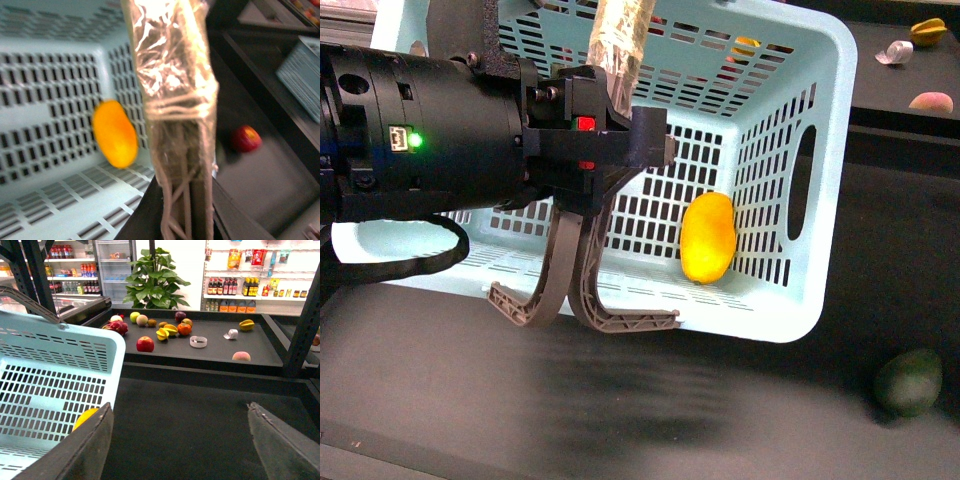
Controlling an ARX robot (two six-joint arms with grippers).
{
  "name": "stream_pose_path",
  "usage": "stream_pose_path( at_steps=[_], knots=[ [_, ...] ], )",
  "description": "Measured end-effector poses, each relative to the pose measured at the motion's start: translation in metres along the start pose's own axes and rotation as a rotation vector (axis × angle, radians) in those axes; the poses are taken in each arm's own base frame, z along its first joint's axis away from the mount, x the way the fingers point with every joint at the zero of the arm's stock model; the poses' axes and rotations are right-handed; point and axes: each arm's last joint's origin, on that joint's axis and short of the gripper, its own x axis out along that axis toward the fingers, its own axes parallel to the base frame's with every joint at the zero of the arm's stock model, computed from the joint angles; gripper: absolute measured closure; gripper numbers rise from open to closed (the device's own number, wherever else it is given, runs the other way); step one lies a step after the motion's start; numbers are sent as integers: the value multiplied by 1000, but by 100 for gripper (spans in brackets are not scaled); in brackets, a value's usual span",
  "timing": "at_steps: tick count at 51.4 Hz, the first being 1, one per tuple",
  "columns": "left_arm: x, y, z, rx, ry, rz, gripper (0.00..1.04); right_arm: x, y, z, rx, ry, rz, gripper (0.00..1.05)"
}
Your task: Pick mango with right arm and hold basket with left
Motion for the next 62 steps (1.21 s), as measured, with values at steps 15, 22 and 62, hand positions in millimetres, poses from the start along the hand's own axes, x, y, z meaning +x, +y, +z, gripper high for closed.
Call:
stream_pose_path(
  at_steps=[15, 22, 62],
  knots=[
    [9, -4, 22, -66, -388, 284, 96, 0, 0, 0, 0, 0, 0, 8],
    [14, -1, 30, -207, -403, 357, 96, 0, 0, 0, 0, 0, 0, 8],
    [52, 62, 23, -952, -482, 650, 96, 0, 0, 0, 0, 0, 2, 8]
  ],
)
